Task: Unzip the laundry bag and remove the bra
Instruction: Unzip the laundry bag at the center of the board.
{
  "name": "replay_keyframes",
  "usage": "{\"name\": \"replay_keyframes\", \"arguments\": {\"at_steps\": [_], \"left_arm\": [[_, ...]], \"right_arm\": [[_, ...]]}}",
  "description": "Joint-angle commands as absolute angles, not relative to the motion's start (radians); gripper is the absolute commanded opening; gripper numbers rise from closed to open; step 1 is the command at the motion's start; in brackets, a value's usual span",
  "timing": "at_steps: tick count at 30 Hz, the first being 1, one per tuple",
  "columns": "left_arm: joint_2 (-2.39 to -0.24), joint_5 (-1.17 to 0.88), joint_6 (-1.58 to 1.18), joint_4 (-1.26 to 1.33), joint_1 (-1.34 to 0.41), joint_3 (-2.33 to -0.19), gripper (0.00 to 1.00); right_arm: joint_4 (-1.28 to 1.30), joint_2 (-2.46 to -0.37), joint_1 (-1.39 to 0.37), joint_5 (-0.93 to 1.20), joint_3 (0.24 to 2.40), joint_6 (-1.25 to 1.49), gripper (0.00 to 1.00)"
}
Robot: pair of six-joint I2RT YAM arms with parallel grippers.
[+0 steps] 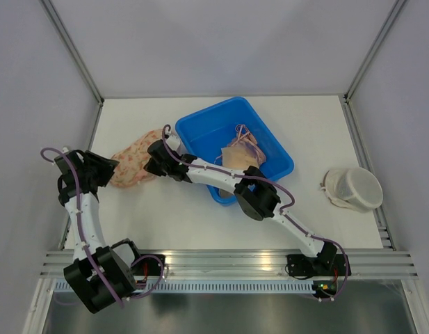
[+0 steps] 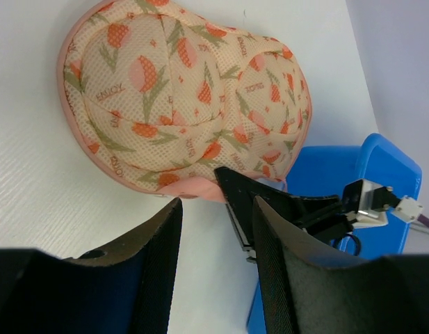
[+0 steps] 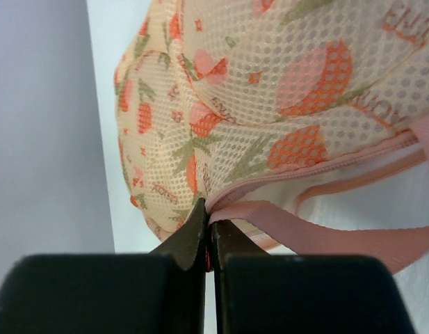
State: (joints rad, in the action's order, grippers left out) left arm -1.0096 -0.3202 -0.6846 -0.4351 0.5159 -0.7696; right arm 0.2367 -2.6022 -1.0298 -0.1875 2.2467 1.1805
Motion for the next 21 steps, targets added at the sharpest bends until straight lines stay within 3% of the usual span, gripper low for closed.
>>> {"name": "replay_keyframes", "arguments": {"at_steps": [1,13,21], "left_arm": [[-0.991,-0.36,-0.657,-0.393,0.522,-0.736,0.5],[-1.008,-0.56,-0.669,-0.295,0.515,-0.637,0.5],[-0.985,-0.568,-0.693,-0.207,0.463,-0.5,0.5]], "right_arm": [[0.216,-2.496,-1.022,-0.184,2.258,1.15,0.01],[0.207,-2.482,-1.0,-0.156,2.296,1.198,0.0],[0.189,-2.488,-0.996,-0.144,2.301,1.223,0.0]]}}
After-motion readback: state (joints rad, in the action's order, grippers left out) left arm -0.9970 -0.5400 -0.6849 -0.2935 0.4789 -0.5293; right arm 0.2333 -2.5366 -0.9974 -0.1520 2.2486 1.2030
